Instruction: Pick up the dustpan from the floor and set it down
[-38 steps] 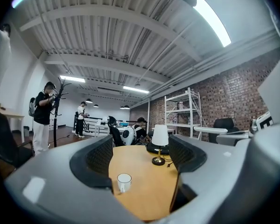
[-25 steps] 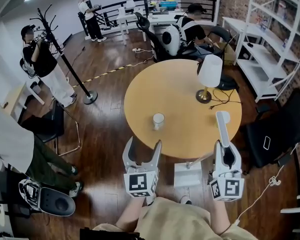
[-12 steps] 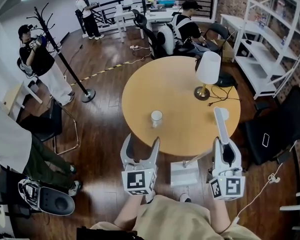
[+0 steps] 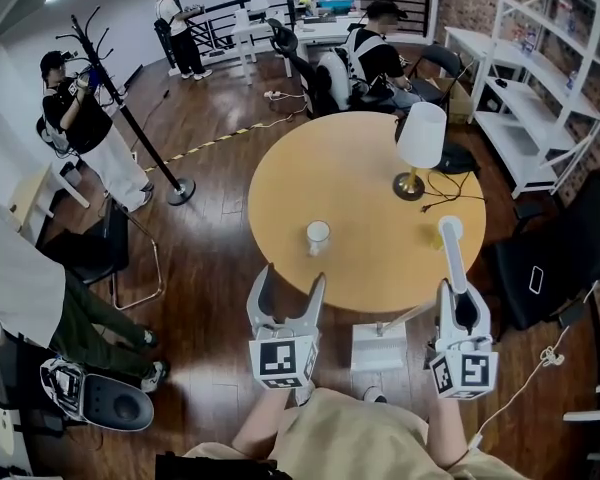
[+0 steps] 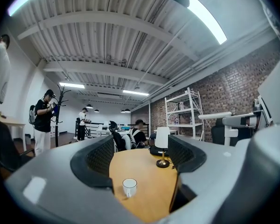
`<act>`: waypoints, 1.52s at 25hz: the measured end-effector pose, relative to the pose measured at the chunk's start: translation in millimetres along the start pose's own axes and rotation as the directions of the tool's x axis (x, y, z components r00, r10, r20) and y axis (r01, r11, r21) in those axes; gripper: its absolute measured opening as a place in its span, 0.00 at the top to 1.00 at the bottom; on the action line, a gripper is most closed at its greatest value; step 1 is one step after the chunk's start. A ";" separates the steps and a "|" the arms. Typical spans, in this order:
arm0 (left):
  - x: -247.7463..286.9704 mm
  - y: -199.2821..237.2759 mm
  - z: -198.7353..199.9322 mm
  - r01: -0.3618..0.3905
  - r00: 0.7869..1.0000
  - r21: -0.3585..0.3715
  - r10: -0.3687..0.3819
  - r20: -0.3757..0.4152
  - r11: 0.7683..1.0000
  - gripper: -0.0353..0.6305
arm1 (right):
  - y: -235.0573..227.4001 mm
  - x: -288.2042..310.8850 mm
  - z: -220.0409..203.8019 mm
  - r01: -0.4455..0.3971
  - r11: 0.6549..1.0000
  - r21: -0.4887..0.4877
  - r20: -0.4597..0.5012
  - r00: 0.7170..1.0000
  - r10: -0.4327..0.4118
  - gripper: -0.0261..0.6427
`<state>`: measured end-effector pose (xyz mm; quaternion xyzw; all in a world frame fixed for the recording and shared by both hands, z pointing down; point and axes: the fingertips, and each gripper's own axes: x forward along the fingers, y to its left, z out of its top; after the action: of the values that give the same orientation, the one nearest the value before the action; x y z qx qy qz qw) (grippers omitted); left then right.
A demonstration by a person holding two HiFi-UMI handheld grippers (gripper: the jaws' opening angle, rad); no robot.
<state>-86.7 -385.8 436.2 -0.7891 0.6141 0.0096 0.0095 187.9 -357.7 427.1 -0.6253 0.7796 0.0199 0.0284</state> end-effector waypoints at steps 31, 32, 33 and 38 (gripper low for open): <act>0.3 -11.9 -0.9 0.004 0.999 0.042 -0.002 -0.037 0.999 0.44 | -51.4 5.9 -318.1 -0.061 0.998 0.003 -0.555 0.830 0.053 0.79; 0.1 -12.0 -0.9 0.002 0.999 0.043 -0.001 -0.038 0.999 0.44 | -49.6 7.1 -325.7 -0.070 0.998 0.005 -0.571 0.819 0.060 0.79; 0.0 -12.0 -1.0 0.001 0.999 0.044 0.001 -0.038 0.999 0.44 | -47.8 7.8 -333.5 -0.074 0.997 0.008 -0.589 0.806 0.064 0.79; -3.7 -10.9 -3.6 -0.005 0.999 0.062 0.008 -0.047 0.998 0.44 | -41.4 1.3 -370.0 -0.041 0.999 0.014 -0.663 0.748 0.041 0.79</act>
<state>-77.0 -379.7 440.0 -0.7865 0.6166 -0.0278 0.0193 220.8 -392.6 796.3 -0.5745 0.7525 -0.2020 -0.2506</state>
